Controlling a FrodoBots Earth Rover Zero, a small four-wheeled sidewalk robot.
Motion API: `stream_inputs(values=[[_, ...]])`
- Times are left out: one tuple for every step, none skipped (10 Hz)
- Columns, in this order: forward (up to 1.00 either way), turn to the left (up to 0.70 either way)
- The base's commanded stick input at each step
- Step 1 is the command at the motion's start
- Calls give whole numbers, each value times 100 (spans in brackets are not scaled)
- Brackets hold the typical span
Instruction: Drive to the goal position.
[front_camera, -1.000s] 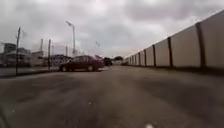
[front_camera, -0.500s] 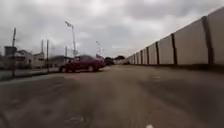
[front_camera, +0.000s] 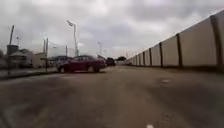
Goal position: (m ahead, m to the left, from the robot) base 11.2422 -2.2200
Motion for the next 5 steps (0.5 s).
stream_inputs(values=[[100,0],[100,0],[100,0],[100,0],[100,0]])
